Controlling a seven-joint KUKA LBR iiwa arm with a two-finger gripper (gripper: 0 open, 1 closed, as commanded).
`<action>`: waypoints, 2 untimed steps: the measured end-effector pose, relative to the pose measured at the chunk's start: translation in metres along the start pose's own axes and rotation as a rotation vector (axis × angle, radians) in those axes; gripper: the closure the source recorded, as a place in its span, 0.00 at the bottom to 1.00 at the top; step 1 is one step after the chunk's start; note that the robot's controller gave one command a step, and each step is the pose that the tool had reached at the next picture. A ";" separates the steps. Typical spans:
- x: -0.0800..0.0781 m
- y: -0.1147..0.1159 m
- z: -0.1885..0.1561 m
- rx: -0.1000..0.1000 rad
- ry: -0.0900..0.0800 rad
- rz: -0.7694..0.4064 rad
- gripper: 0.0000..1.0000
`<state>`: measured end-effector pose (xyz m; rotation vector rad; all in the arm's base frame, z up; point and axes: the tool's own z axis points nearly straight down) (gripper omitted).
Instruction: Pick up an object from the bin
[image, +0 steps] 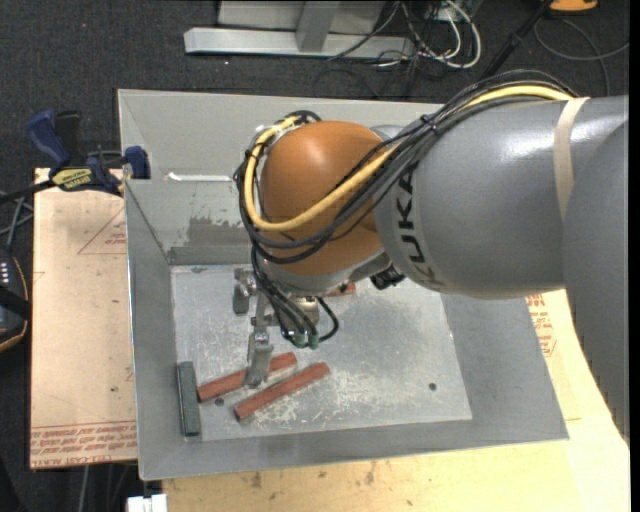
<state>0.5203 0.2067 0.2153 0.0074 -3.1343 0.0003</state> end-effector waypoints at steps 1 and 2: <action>-0.002 -0.001 -0.004 -0.001 -0.008 0.004 0.00; 0.006 -0.024 0.056 -0.003 -0.012 -0.016 0.00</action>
Offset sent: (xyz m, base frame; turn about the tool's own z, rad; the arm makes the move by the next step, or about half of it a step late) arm -0.0134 -0.0425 -0.1037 -0.0304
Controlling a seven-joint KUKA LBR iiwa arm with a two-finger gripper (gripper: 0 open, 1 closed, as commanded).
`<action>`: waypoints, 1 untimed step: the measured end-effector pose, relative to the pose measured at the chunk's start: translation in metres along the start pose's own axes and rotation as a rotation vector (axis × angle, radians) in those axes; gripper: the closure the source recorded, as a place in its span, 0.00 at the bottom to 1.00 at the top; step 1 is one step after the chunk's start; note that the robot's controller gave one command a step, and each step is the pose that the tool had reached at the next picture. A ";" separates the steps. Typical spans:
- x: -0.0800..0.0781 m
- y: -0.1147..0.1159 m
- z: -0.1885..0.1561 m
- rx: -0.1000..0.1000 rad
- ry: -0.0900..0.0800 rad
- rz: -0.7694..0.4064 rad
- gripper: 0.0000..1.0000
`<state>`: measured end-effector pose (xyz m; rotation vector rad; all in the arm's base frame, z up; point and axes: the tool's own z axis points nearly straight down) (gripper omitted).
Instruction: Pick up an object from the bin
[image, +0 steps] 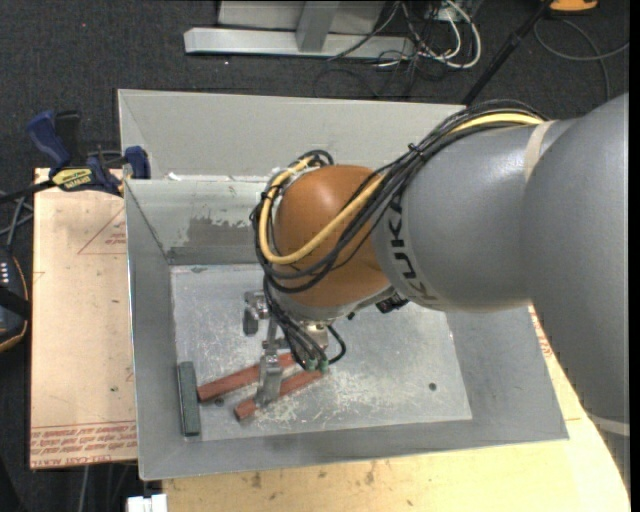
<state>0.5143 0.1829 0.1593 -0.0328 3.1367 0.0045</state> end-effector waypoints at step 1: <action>0.011 0.003 0.042 0.002 0.005 -0.211 0.00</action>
Offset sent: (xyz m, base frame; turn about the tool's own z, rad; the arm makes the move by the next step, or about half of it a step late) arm 0.0164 -0.0031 -0.0823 -0.3052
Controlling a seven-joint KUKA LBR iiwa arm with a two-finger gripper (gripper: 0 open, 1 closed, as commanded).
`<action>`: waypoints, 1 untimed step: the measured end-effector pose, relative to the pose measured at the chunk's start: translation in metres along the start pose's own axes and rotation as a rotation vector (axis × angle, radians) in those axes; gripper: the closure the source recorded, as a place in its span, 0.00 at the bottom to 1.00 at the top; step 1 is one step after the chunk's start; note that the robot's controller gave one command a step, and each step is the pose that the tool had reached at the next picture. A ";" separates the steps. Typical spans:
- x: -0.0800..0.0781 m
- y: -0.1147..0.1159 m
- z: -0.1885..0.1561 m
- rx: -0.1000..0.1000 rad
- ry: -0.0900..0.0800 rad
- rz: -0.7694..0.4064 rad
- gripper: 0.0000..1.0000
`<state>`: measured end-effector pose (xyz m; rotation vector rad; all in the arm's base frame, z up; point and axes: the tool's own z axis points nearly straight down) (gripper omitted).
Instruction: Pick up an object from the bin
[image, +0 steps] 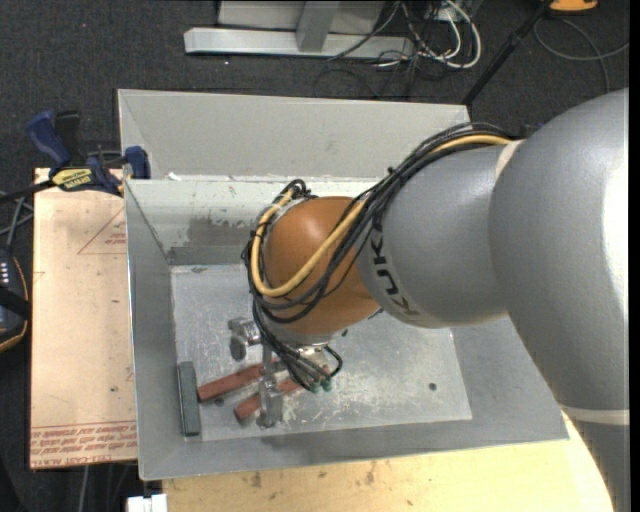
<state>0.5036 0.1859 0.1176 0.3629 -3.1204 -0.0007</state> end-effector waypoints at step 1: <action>-0.025 -0.012 0.041 -0.001 -0.001 -0.093 1.00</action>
Offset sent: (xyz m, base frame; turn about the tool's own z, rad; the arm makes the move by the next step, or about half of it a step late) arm 0.0000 0.0000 0.0000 0.0000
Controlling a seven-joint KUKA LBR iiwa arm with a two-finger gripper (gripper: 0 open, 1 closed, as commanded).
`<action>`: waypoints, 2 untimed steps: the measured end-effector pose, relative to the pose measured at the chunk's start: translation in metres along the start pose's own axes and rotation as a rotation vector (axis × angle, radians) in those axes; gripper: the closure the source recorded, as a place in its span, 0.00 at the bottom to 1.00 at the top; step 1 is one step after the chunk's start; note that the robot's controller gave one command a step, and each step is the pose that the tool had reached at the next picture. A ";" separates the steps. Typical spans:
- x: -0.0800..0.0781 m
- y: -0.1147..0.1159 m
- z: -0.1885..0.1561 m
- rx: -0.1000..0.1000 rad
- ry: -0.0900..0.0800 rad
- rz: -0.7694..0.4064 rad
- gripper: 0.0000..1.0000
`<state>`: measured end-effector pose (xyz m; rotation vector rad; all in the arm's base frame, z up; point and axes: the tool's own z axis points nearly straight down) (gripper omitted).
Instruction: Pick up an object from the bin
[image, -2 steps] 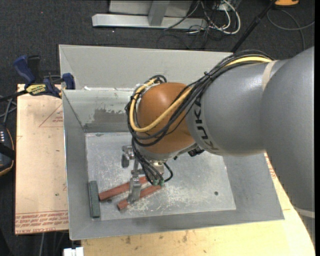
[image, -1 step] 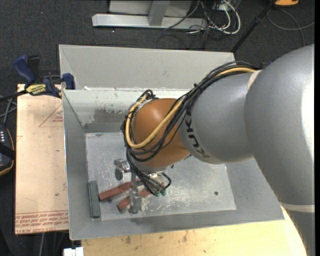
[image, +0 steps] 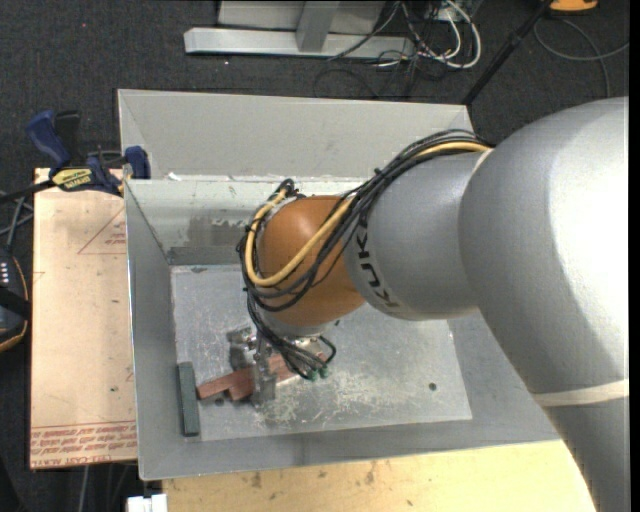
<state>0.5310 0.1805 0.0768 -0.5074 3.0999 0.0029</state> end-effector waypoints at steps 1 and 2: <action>0.000 0.000 0.000 0.000 0.000 0.000 1.00; -0.009 -0.009 -0.128 0.001 -0.001 0.022 1.00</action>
Offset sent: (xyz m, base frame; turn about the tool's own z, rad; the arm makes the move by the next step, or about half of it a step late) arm 0.0111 -0.0063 0.1285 0.0204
